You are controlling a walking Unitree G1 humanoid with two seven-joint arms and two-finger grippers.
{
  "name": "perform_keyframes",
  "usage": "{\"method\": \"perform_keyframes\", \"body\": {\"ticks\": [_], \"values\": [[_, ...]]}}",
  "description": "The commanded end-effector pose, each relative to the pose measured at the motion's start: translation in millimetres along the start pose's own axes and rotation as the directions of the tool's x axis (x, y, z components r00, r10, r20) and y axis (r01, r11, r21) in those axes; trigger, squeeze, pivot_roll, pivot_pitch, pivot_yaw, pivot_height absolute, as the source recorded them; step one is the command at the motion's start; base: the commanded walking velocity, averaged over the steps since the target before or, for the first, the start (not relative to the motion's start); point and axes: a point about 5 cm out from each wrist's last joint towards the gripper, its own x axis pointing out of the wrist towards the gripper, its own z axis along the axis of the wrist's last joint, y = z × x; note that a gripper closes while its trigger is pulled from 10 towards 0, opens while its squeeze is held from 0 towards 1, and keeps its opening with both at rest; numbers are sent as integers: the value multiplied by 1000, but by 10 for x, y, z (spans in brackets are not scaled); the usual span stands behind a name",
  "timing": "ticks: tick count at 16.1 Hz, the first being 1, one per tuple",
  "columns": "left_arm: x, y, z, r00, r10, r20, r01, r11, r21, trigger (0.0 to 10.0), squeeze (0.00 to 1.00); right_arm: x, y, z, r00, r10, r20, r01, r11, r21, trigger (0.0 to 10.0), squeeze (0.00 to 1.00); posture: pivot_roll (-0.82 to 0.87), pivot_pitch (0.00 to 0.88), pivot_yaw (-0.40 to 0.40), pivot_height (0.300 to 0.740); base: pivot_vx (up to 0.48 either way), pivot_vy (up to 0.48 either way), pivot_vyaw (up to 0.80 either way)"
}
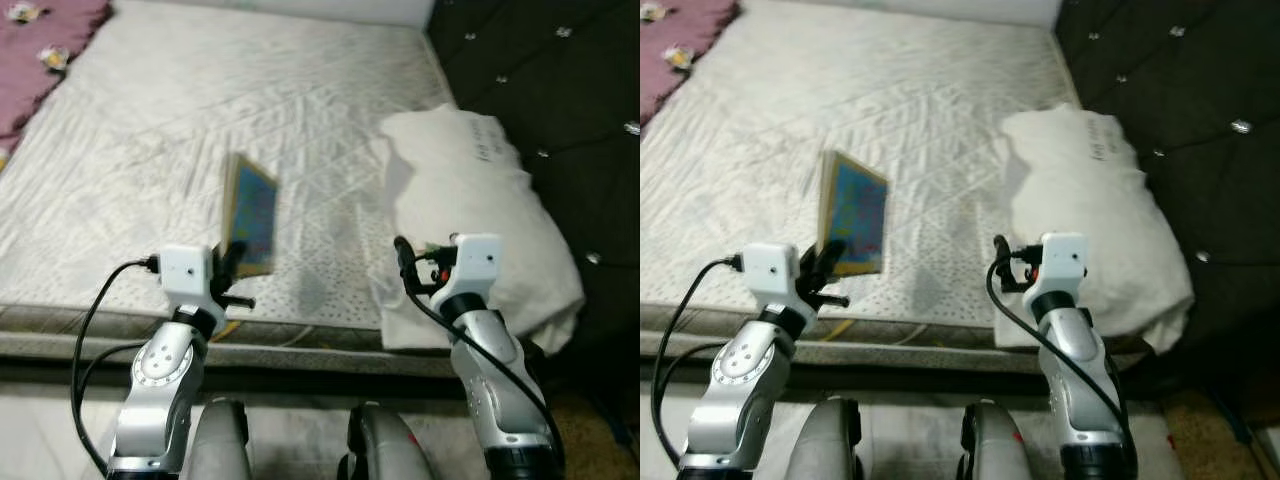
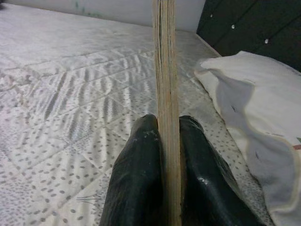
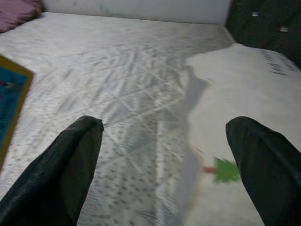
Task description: Clean up the room
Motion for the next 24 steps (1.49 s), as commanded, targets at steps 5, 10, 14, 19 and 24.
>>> {"method": "perform_keyframes", "body": {"ticks": [5, 10, 14, 19, 24], "values": [[20, -32, 74, 999, -23, 36, 23, 1000, 0, 10000, 0, -14, -49, 18, 1000, -14, 2, 14, 1000, -14, 10000, 0, -43, 99, -67, 647, 340, 0, 0], [38, -49, 52, 1000, -23, 17, 23, 1000, -20, 10000, 0, -18, -50, 15, 1000, -14, 0, 14, 1000, -10, 10000, 0, -43, 97, -66, 647, 294, 0, 0], [119, -64, -143, 989, -18, -147, -8, 985, -173, 10000, 0, -44, -53, 12, 1000, -13, -6, 13, 1000, -9, 10000, 0, -56, 103, -70, 634, 0, 0, 0], [267, -35, -437, 911, -59, -408, -35, 975, -220, 10000, 0, -116, -107, 10, 1000, -16, -17, 16, 1000, -25, 10000, 0, -86, 119, -84, 597, 0, 0, 0], [558, -79, -335, 911, -133, -390, -33, 920, -391, 10000, 0, -143, -94, 23, 1000, -5, -27, 4, 999, -34, 10000, 0, -102, 126, -99, 597, 0, 0, 0]]}}
